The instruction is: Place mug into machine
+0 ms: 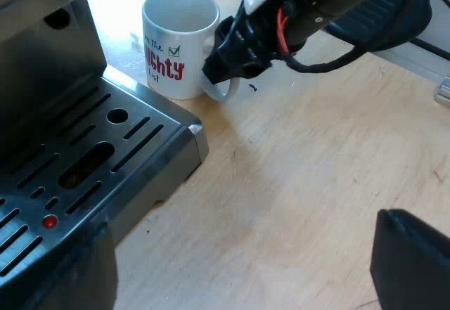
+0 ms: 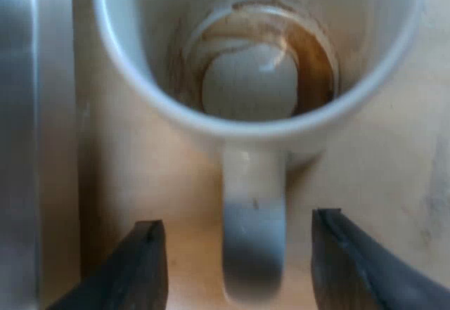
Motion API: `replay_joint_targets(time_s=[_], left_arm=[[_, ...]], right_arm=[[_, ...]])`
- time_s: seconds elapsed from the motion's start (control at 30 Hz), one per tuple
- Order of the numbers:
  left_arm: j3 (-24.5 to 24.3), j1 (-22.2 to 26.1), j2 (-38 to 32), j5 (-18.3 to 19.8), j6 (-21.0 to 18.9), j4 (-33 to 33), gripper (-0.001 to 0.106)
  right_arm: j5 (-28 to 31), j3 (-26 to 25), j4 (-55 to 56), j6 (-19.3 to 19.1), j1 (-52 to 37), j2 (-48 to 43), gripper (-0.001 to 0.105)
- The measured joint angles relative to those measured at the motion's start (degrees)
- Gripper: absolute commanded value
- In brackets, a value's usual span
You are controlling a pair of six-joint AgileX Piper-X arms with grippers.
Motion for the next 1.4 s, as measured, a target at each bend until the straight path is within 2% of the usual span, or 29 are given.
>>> replay_joint_targets(time_s=[0.1,0.27,0.4,0.53,0.77,0.93,1.1,1.2,1.27,1.3,1.33,1.4], left_arm=[[0.0,0.0,0.0,0.0,0.0,0.0,0.086],[0.0,0.0,0.0,0.0,0.15,0.0,0.086],[0.0,0.0,0.0,0.0,0.32,0.0,0.086],[0.0,0.0,0.0,0.0,0.34,0.0,0.086],[0.0,0.0,0.0,0.0,0.77,-0.14,0.086],[0.0,0.0,0.0,0.11,0.77,-0.93,0.086],[0.0,0.0,0.0,0.09,0.77,-0.89,0.086],[0.0,0.0,0.0,0.09,0.77,-0.89,0.086],[0.0,0.0,0.0,0.09,0.77,-0.89,0.086],[0.0,0.0,0.0,0.09,0.77,-0.89,0.086],[0.0,0.0,0.0,0.09,0.77,-0.89,0.086],[0.0,0.0,0.0,0.09,0.77,-0.89,0.086]], right_arm=[[-0.02,1.17,-3.95,0.31,0.0,0.31,0.048],[0.13,6.56,-11.56,2.64,0.0,0.31,0.048],[0.46,10.31,-18.17,2.62,0.0,0.31,0.048],[4.39,14.34,-26.36,2.84,0.0,0.31,0.048],[5.49,21.34,-40.49,2.69,0.0,0.31,0.048],[5.55,23.2,-47.25,0.32,0.0,2.57,0.048],[4.88,23.2,-50.58,0.31,0.0,4.18,0.047],[6.08,23.2,-51.53,0.31,0.0,4.18,0.034],[7.41,23.2,-51.68,0.19,0.0,4.18,0.017],[7.46,23.2,-51.68,0.19,0.0,4.18,0.013],[7.45,23.2,-51.68,0.19,0.0,4.18,0.003],[7.88,23.2,-51.8,0.09,0.0,4.18,0.0]])
